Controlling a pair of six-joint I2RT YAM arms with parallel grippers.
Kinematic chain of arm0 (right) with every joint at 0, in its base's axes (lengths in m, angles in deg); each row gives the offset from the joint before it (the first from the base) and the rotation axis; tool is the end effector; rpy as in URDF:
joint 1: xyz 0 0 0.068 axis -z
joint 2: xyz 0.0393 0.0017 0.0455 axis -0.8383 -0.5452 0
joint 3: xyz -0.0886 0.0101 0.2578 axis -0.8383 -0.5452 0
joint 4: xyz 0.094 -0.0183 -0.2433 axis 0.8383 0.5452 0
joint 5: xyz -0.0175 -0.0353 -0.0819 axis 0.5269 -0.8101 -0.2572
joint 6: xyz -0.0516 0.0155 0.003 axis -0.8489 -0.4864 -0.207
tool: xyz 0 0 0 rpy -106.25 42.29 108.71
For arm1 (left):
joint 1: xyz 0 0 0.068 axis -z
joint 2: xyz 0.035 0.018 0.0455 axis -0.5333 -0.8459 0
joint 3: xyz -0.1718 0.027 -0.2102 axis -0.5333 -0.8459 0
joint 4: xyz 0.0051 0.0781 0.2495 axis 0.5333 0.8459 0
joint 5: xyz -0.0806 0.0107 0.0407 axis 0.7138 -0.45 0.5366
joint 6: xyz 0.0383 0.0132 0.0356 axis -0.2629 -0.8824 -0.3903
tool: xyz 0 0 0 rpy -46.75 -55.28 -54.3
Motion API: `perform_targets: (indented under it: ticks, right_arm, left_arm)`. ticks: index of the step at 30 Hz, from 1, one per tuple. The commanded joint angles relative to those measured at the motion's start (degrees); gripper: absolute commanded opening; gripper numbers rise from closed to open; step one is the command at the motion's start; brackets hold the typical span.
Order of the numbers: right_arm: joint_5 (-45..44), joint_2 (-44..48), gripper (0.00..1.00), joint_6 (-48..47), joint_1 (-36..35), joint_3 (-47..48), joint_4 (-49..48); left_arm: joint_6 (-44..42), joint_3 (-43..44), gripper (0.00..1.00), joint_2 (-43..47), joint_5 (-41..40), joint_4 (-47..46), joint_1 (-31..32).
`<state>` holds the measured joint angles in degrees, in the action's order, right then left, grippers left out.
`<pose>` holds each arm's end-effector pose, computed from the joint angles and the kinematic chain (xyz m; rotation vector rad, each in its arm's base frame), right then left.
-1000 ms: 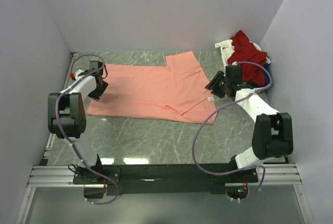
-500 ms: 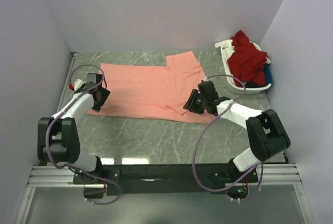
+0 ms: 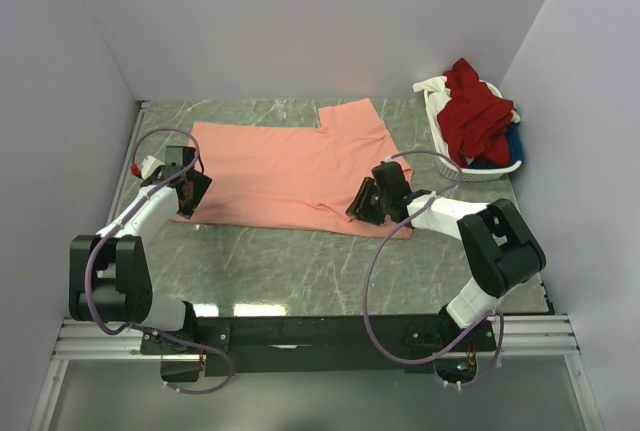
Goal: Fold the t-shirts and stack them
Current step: Fold the tshirt
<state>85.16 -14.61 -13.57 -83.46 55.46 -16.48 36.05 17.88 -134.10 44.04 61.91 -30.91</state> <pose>0.2783 0.1440 0.1561 0.3448 2.5009 0.7077 0.2815 0.0048 0.2088 -1.3832 2.0495 -0.0717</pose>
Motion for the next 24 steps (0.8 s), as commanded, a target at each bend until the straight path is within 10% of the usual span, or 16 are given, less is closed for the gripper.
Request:
perform_targets:
  ticks: [1,8,24]
  right_arm:
    - [-1.2,-1.51,0.46,1.02,-0.83,1.04,-2.16]
    - [-1.55,-2.21,0.45,1.81,-1.36,1.12,-2.87]
    - [-3.05,-7.66,0.06,-0.91,-1.54,15.79,3.54]
  left_arm:
    - [-1.21,-0.19,0.7,1.43,0.49,-1.36,0.08]
    - [-1.48,-0.36,0.69,1.69,0.57,-1.62,0.08]
    - [-1.83,1.13,0.68,0.46,0.84,-1.35,0.08]
